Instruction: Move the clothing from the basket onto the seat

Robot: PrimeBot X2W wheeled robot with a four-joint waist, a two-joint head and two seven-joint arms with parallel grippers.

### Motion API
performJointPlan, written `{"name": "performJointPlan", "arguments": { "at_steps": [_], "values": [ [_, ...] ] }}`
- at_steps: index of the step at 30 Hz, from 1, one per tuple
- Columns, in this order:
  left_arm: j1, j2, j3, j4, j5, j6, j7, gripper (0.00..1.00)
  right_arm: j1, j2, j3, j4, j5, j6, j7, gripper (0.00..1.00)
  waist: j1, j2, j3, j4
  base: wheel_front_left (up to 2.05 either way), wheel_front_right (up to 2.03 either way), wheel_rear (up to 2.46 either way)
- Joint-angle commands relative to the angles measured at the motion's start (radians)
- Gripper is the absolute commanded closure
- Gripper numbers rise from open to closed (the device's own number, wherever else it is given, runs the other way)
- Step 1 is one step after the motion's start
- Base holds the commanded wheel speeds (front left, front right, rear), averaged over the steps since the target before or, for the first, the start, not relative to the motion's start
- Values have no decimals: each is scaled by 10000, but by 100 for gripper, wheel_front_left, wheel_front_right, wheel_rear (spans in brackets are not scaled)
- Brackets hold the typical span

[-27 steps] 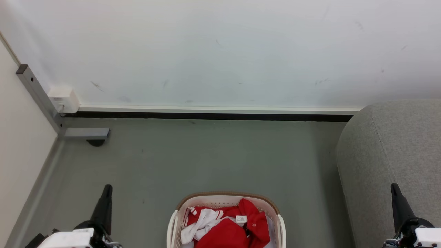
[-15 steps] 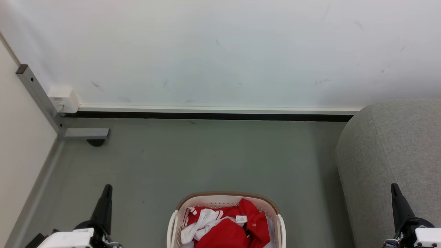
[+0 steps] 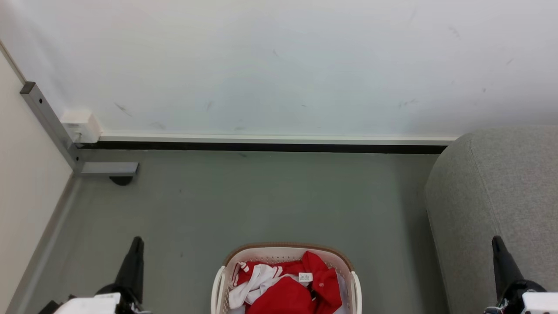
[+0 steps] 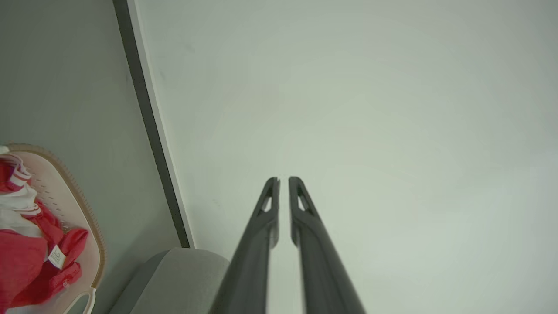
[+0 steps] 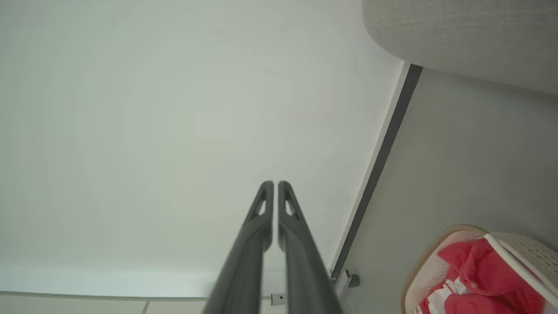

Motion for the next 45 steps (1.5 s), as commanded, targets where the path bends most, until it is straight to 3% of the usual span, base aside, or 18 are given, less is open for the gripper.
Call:
{"name": "performJointPlan", "arguments": {
  "at_steps": [1, 10, 18, 36, 45],
  "values": [
    [54, -19, -12, 54, 10, 2, -18, 0, 46, 28, 13, 68, -3, 0, -8, 0, 0, -1, 1, 0, 0, 0, 0],
    [123, -9, -328, -5, 272, 2, -433, 0, 154, -59, 299, -64, -455, -1, -421, 0, 0, -1, 4, 22, 0, 0, 0],
    [179, 0, -472, -2, 1104, 19, -808, 0, 226, -144, 454, -212, -2058, -3, -806, 0, 0, -1, 11, 31, 0, 0, 0],
    [381, 20, -1192, -541, 5164, 697, -1538, 0, 503, -350, 935, -883, -6645, -6, -1540, 0, 0, -1, 55, -16, 0, 0, 0],
    [484, 29, -1513, -645, 6641, 996, -1855, 0, 615, -453, 1135, -890, -8362, -7, -1858, 0, 0, -1, 66, -24, 0, 0, 0]
  ]
}}
